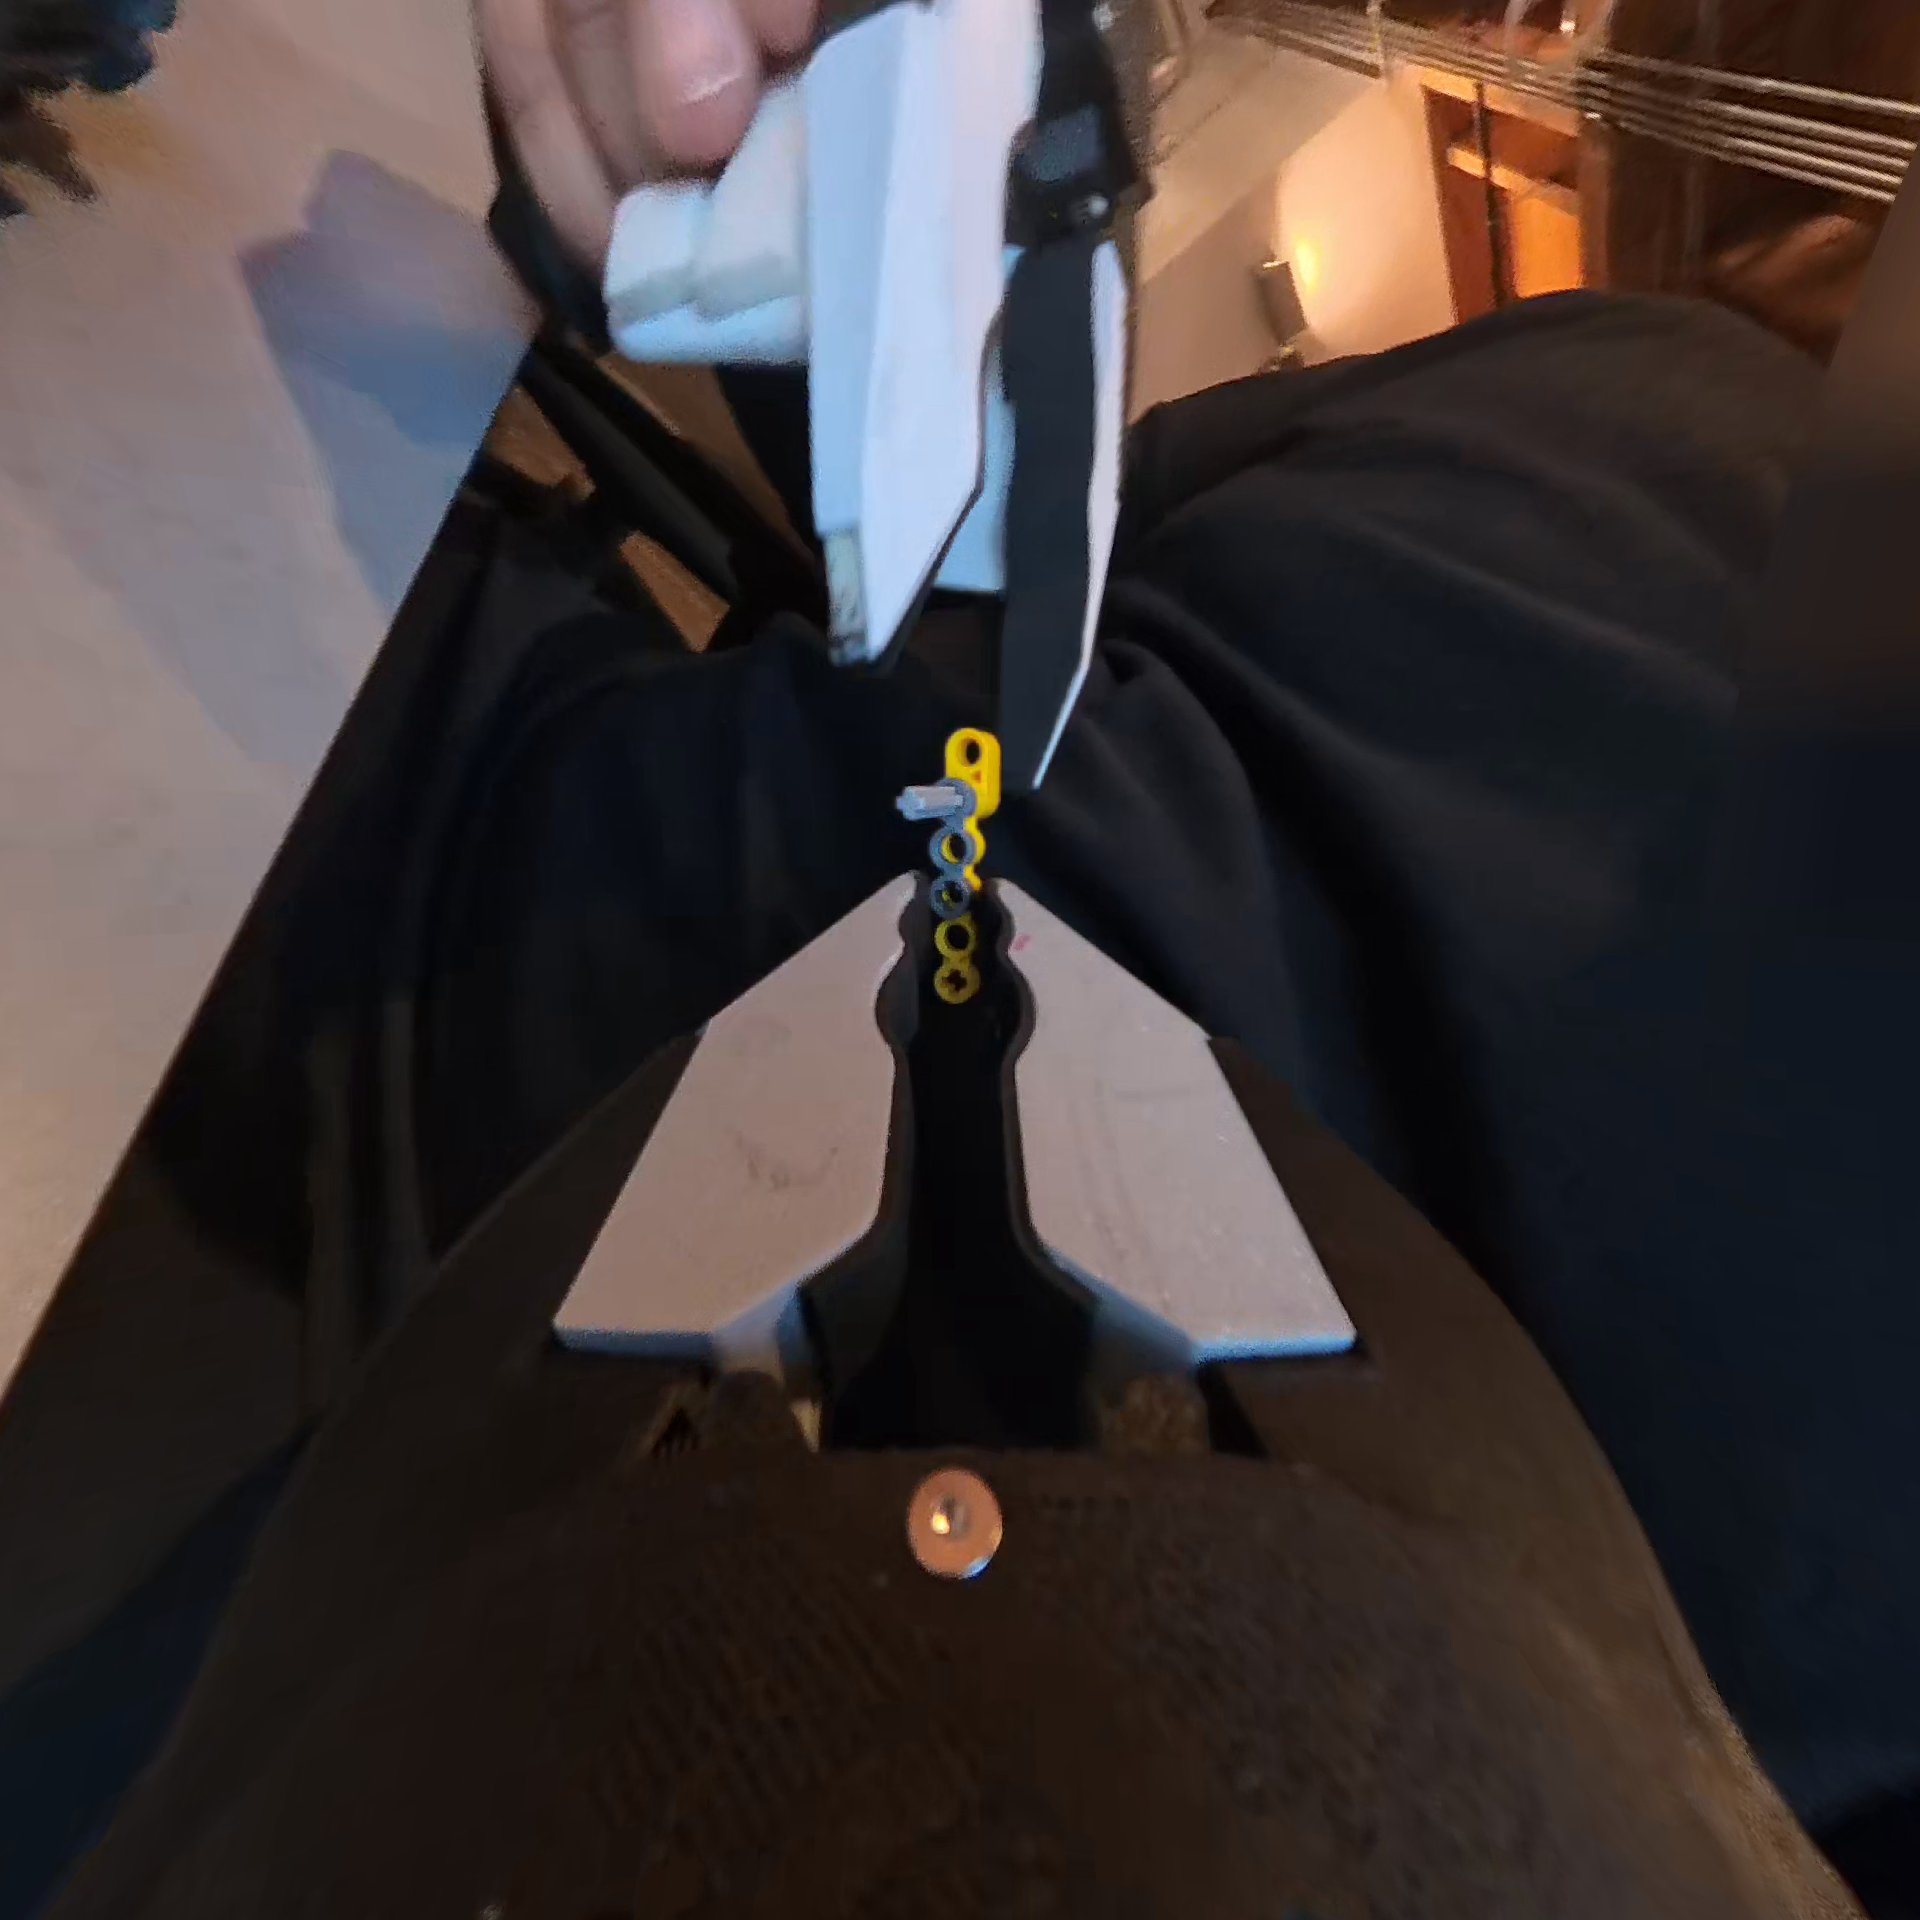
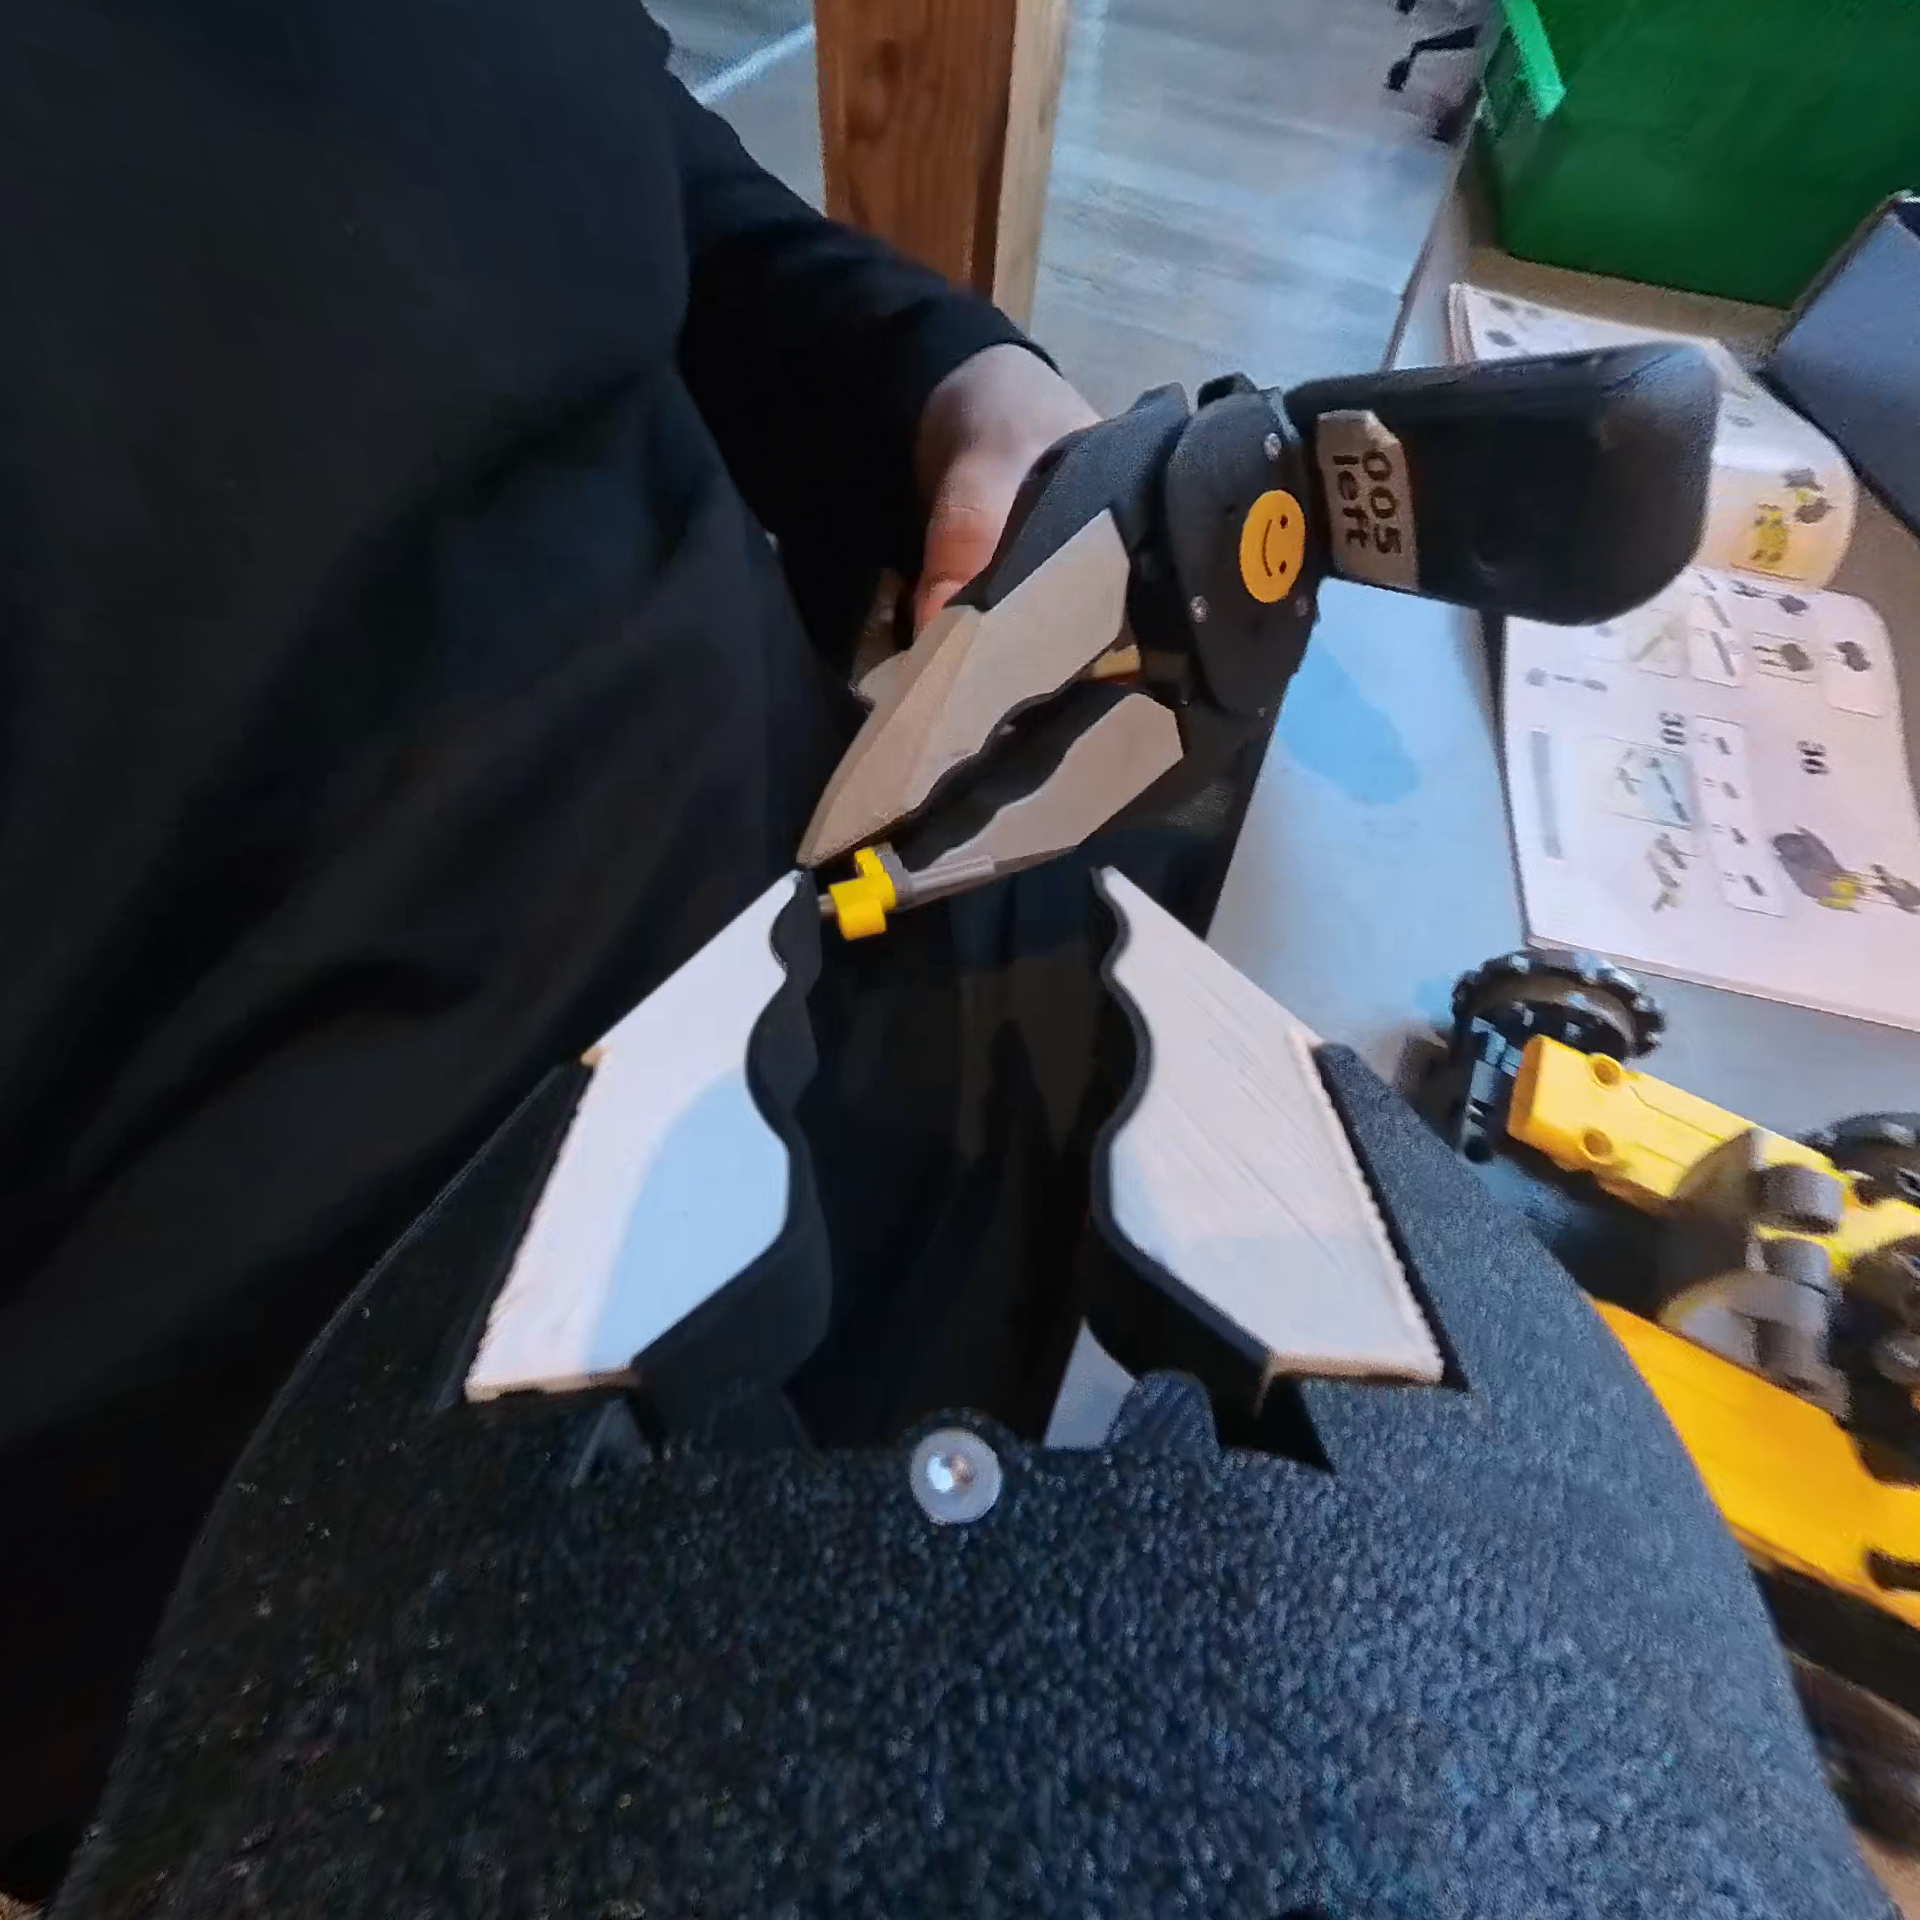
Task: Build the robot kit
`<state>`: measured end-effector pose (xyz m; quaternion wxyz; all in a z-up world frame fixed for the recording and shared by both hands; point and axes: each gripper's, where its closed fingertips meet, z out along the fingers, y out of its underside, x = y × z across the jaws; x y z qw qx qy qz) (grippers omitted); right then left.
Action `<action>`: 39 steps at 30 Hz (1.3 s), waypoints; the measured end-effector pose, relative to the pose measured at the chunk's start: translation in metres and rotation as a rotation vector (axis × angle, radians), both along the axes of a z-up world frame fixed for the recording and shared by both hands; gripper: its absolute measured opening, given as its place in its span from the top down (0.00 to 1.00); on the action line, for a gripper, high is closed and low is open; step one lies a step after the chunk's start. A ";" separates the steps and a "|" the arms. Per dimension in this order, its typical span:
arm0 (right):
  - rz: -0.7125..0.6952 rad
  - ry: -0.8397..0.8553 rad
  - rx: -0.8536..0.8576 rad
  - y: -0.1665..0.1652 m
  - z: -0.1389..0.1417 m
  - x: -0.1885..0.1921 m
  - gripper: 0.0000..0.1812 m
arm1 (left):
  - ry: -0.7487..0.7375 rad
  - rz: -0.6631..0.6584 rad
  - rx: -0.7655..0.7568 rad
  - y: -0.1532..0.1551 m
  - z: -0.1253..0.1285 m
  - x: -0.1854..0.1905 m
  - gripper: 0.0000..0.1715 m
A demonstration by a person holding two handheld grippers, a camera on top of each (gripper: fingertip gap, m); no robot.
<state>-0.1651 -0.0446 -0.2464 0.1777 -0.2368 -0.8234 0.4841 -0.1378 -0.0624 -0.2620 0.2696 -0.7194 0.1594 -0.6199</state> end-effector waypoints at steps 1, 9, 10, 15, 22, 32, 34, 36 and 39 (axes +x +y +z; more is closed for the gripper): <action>0.009 0.001 -0.030 -0.003 0.002 0.000 0.72 | -0.014 -0.011 0.017 -0.002 0.004 0.001 0.97; 0.060 -0.035 -0.343 -0.020 0.022 0.007 0.79 | -0.121 -0.050 0.116 -0.006 0.027 0.008 0.97; 0.027 -0.044 -0.346 -0.017 0.021 0.004 0.78 | -0.108 -0.013 0.133 0.000 0.027 0.006 0.97; -0.251 -0.041 -0.373 0.021 0.025 -0.016 0.71 | -0.111 0.232 0.237 0.026 0.040 -0.024 0.97; -0.470 0.002 -0.347 0.045 0.024 -0.020 0.89 | -0.104 0.345 0.234 0.038 0.039 -0.038 0.97; -0.434 -0.085 -0.372 0.030 0.014 -0.018 0.92 | -0.020 0.405 0.259 0.044 0.032 -0.042 0.97; -0.440 -0.087 -0.375 0.031 0.013 -0.018 0.92 | -0.025 0.401 0.252 0.044 0.032 -0.042 0.97; -0.441 -0.091 -0.389 0.031 0.014 -0.018 0.92 | -0.026 0.390 0.247 0.044 0.031 -0.040 0.97; -0.436 -0.093 -0.380 0.029 0.012 -0.019 0.96 | 0.038 0.376 0.251 0.044 0.023 -0.035 0.98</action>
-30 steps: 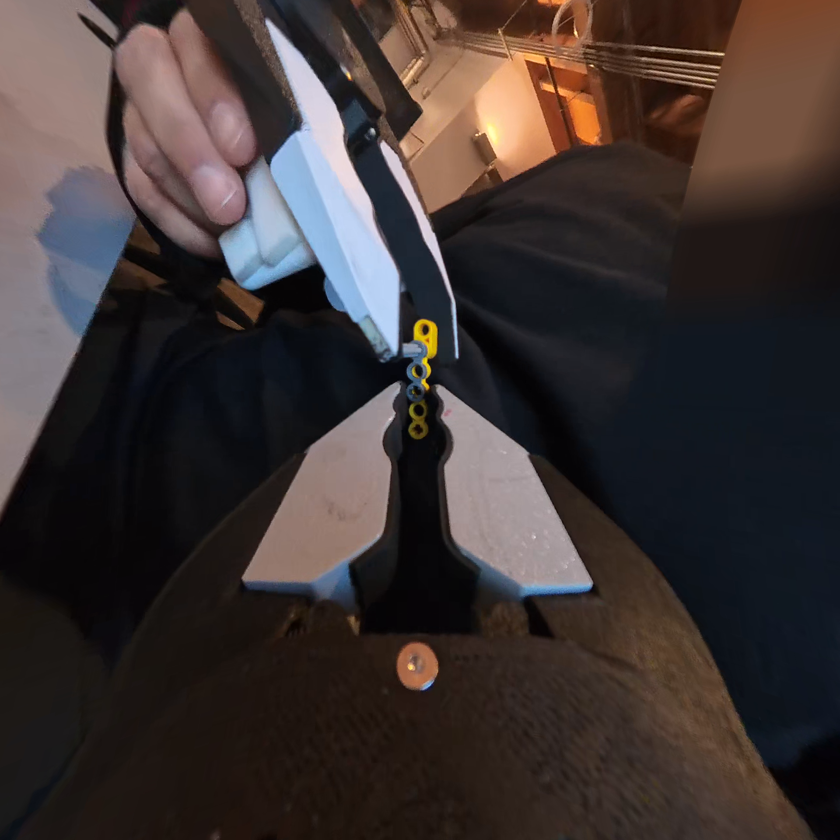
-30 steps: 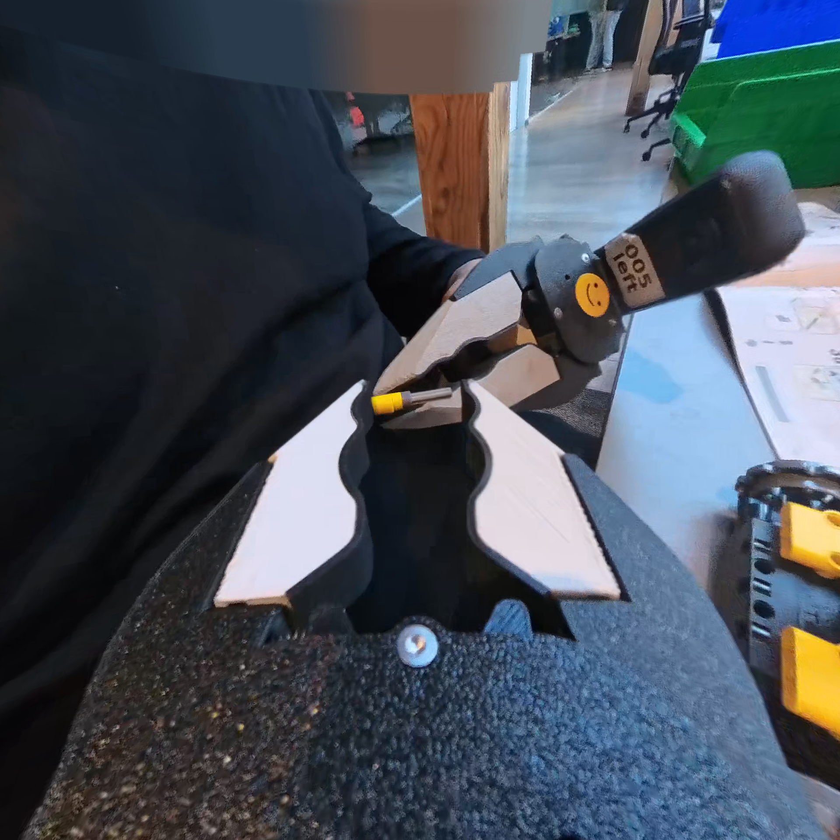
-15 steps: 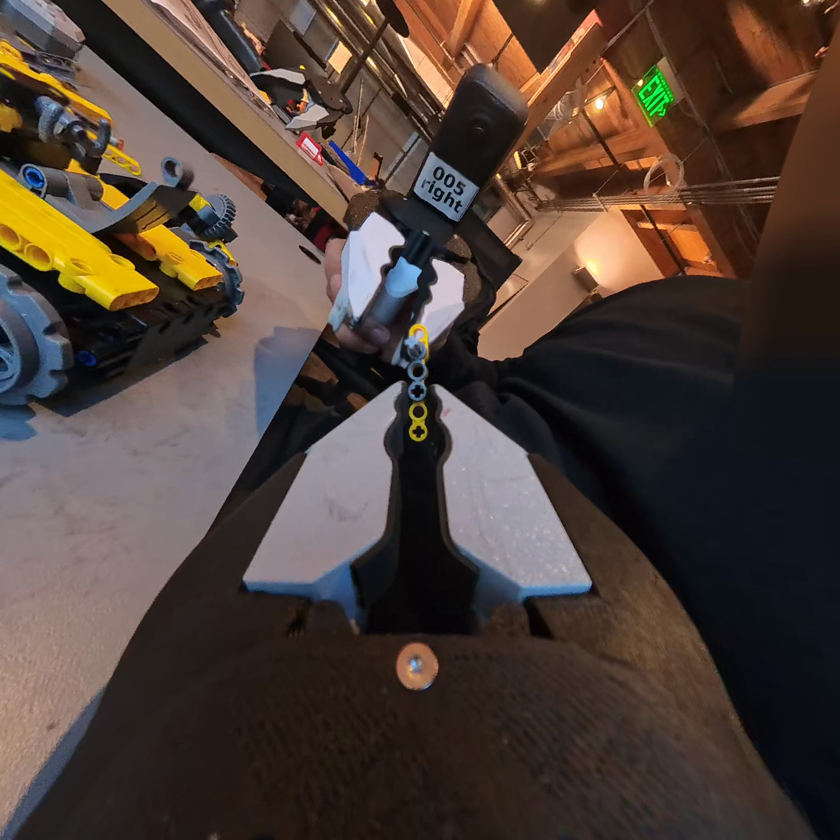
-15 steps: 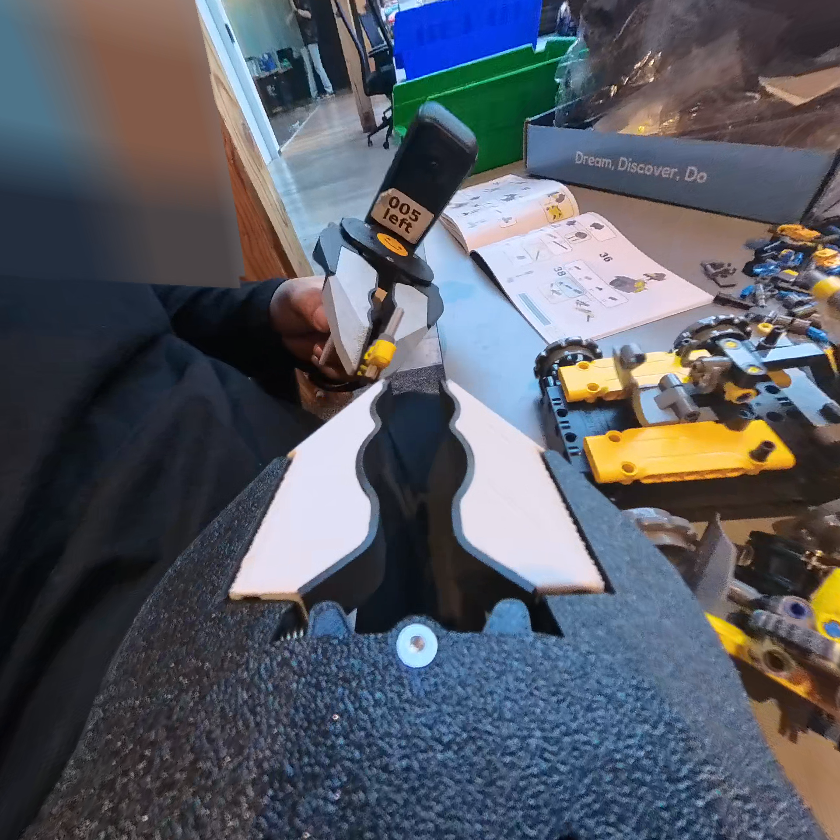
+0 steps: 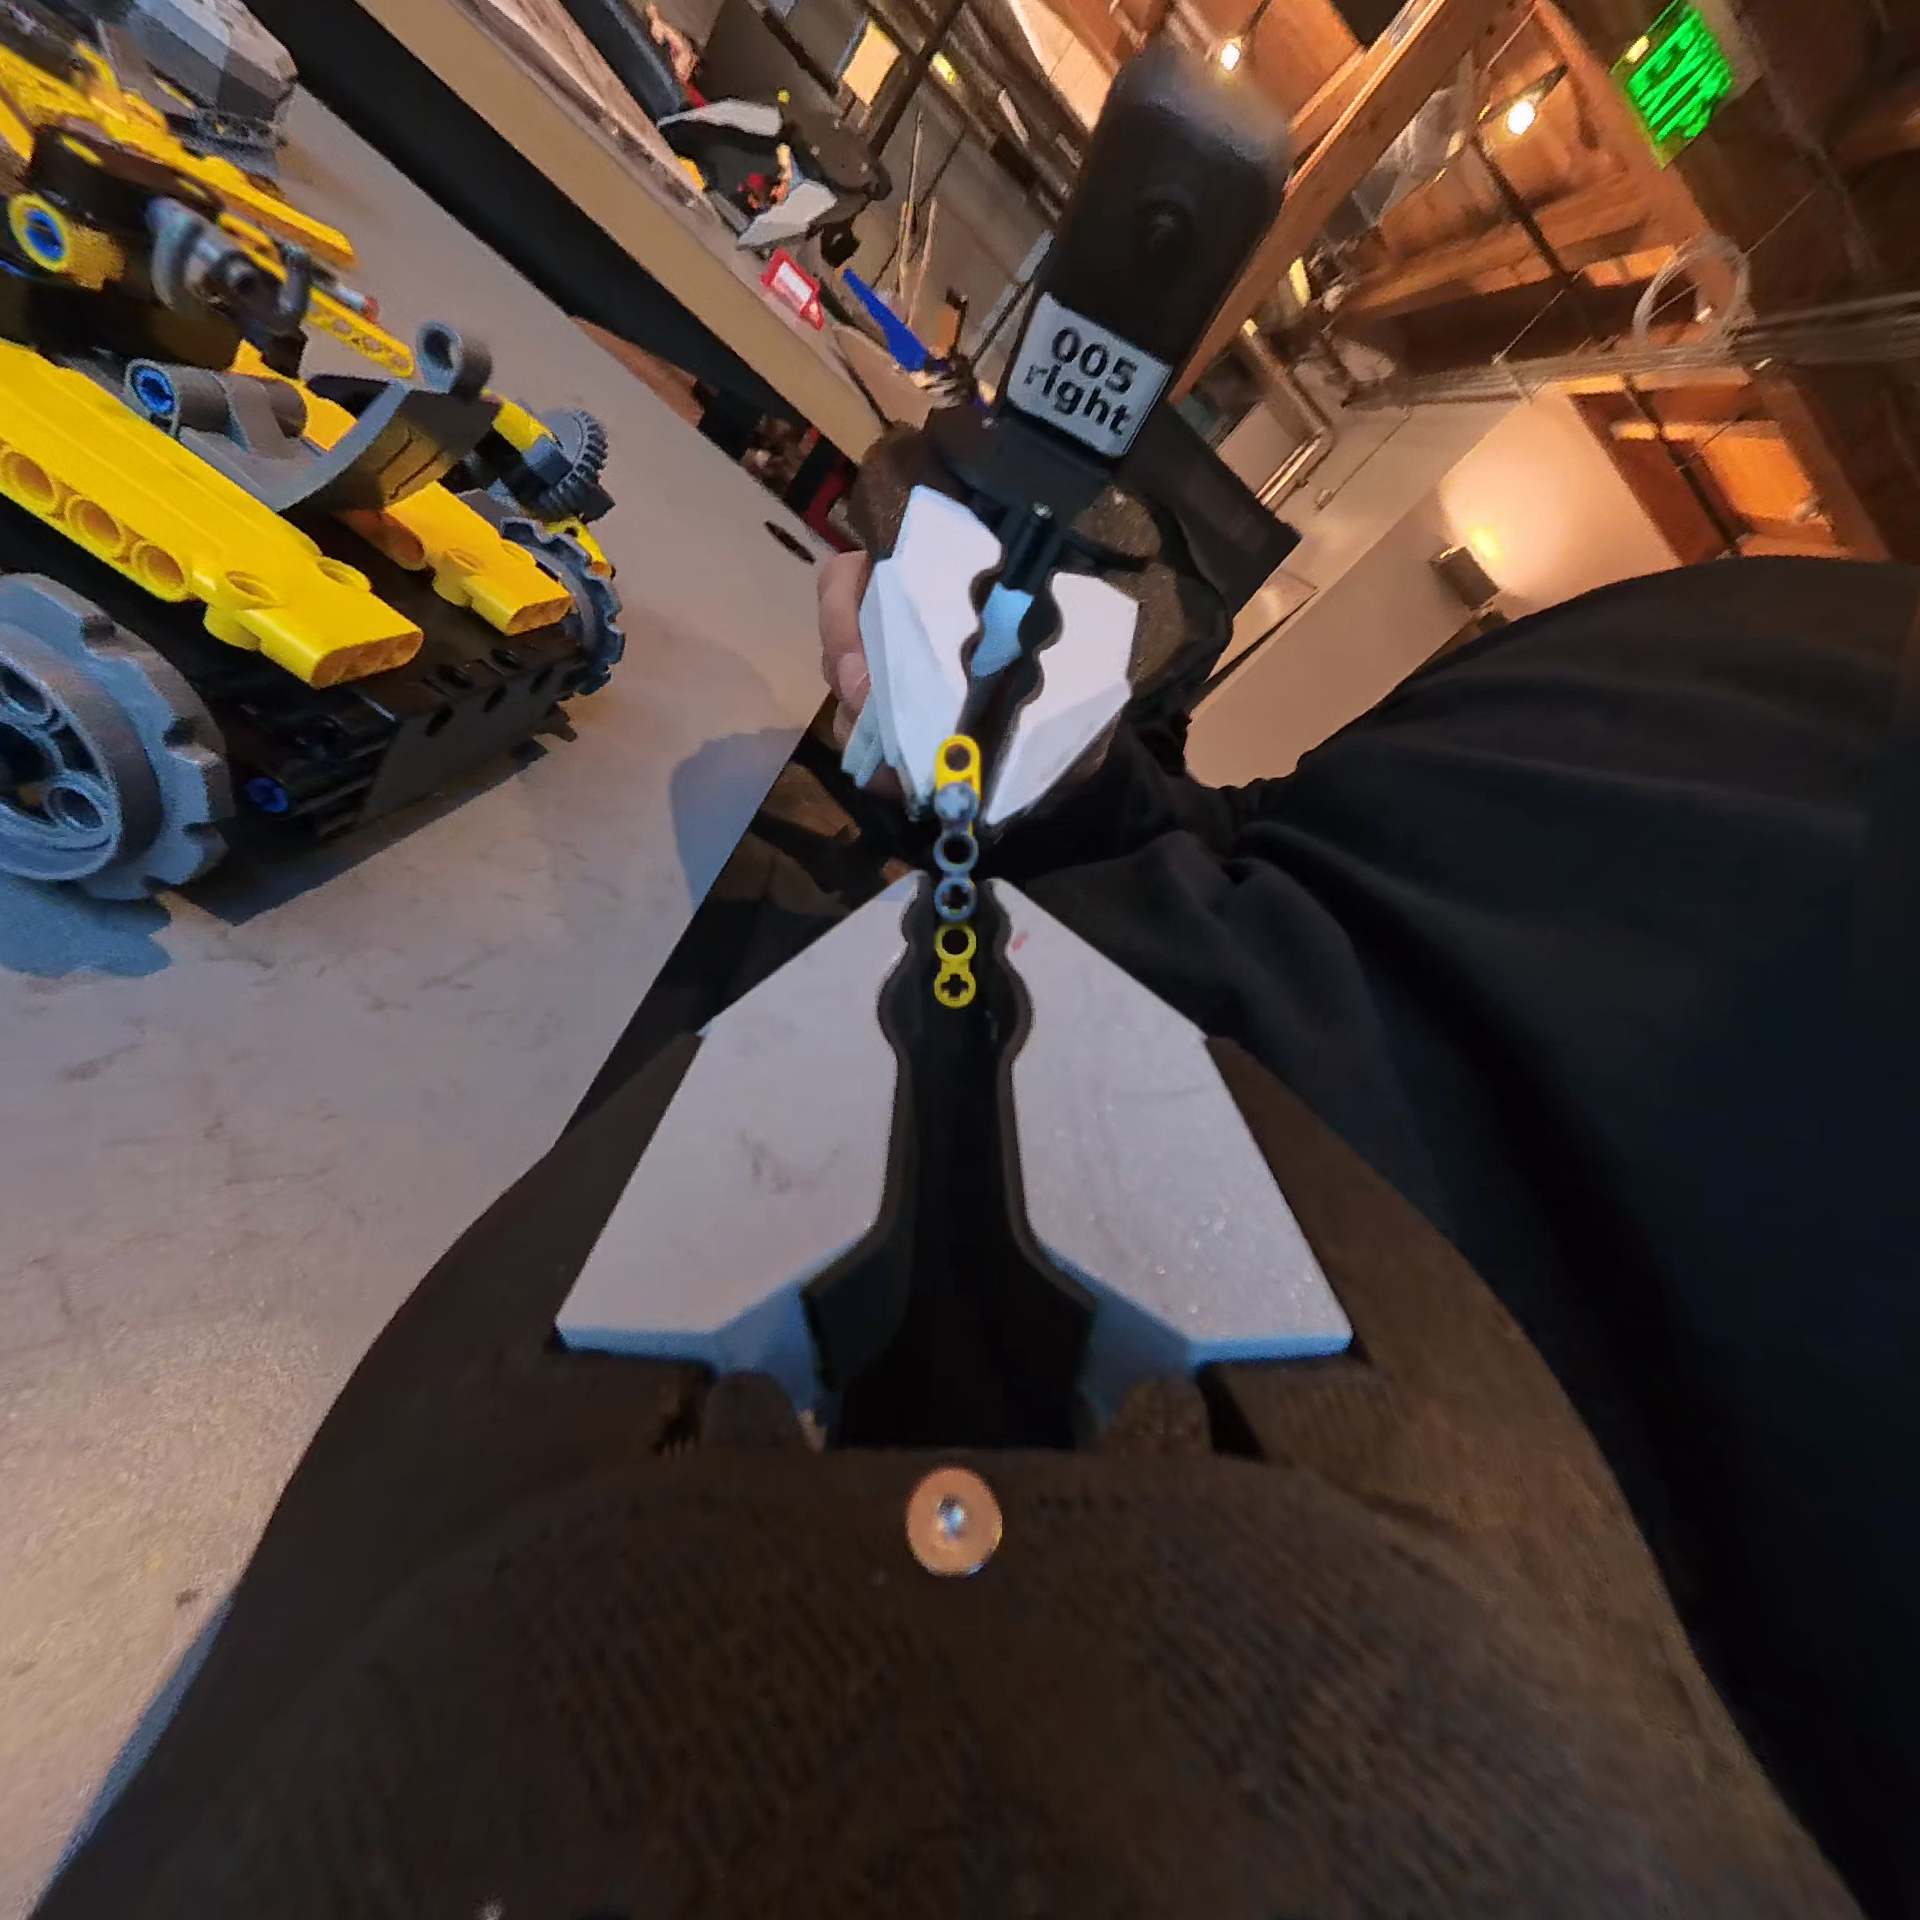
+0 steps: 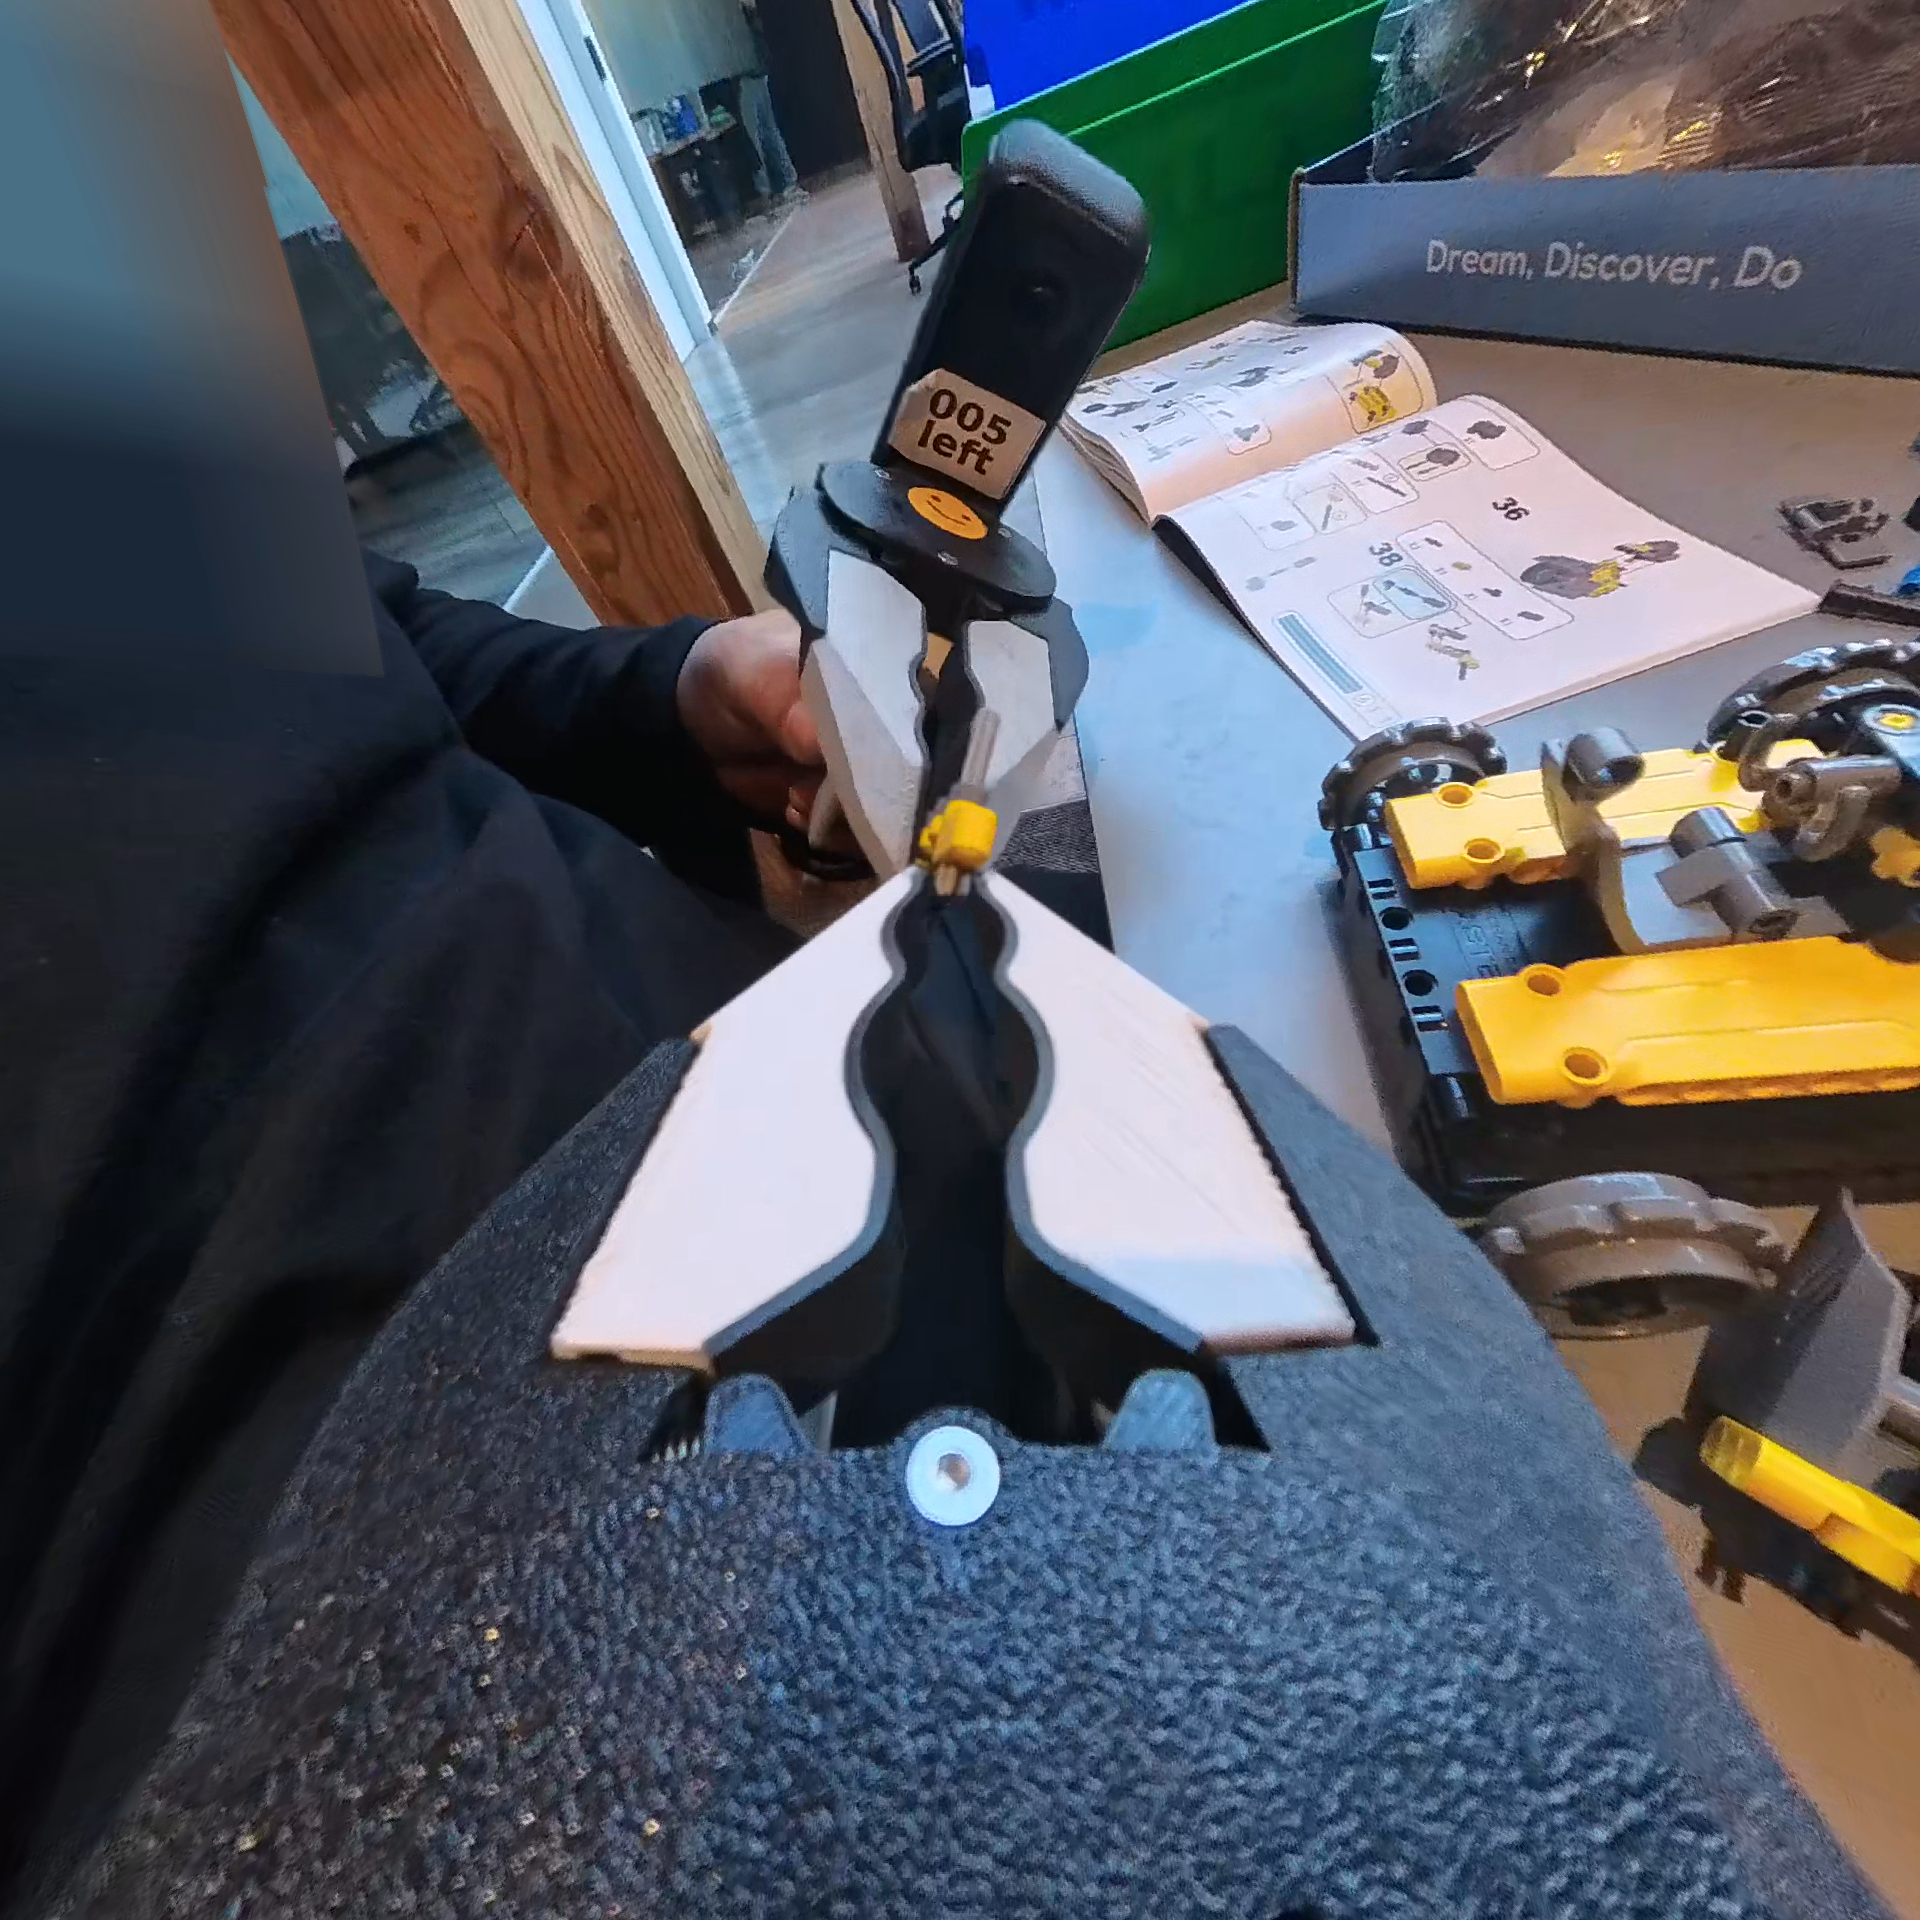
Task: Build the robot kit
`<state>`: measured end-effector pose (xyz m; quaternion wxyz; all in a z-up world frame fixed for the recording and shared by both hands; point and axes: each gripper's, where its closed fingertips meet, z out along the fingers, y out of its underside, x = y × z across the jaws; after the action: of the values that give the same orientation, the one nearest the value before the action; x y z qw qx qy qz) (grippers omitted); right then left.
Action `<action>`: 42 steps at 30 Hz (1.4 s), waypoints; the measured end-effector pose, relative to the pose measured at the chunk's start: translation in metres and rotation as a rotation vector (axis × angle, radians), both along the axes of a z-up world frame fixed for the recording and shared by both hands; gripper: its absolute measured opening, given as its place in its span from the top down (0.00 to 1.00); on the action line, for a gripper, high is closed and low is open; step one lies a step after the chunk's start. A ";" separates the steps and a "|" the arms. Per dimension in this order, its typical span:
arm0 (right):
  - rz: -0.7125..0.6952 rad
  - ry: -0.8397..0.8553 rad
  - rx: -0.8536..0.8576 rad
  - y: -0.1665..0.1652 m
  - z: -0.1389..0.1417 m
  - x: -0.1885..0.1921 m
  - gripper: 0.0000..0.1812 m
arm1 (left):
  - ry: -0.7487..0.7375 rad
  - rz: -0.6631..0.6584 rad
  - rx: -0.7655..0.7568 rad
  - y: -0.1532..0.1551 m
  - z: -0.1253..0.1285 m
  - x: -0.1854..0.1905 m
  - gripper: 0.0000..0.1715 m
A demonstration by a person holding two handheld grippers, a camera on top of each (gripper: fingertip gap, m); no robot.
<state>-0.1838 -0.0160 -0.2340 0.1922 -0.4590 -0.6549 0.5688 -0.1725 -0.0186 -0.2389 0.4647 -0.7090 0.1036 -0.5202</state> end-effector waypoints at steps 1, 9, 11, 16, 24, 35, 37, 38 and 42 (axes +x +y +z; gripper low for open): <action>-0.005 -0.002 0.016 0.001 -0.002 0.000 0.97 | 0.030 0.004 0.000 0.000 -0.003 0.001 0.98; -0.017 -0.031 0.085 0.003 -0.010 0.000 0.98 | 0.112 0.053 0.026 0.004 -0.006 -0.003 0.98; -0.023 -0.028 0.098 0.004 -0.010 -0.001 0.98 | 0.140 0.070 0.042 0.005 -0.005 -0.004 0.98; -0.021 -0.042 0.103 0.004 -0.014 -0.001 0.98 | 0.246 0.117 0.092 0.007 -0.006 -0.007 0.98; -0.027 -0.049 0.068 0.007 -0.017 -0.001 0.98 | 0.303 0.159 0.106 0.010 -0.007 -0.008 0.98; -0.013 -0.040 0.095 0.005 -0.018 0.003 0.98 | 0.241 0.103 0.074 0.007 -0.010 -0.002 0.98; -0.018 -0.040 0.118 0.005 -0.020 0.003 0.98 | 0.240 0.114 0.088 0.007 -0.007 -0.002 0.97; -0.018 -0.037 0.119 0.005 -0.020 0.003 0.98 | 0.251 0.121 0.102 0.008 -0.005 -0.002 0.96; -0.010 -0.029 0.109 0.001 -0.015 0.003 0.99 | 0.266 0.099 0.107 0.007 -0.006 0.005 0.95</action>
<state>-0.1805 -0.0153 -0.2490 0.2103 -0.4591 -0.6853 0.5247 -0.1671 -0.0120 -0.2447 0.5090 -0.7503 0.1567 -0.3917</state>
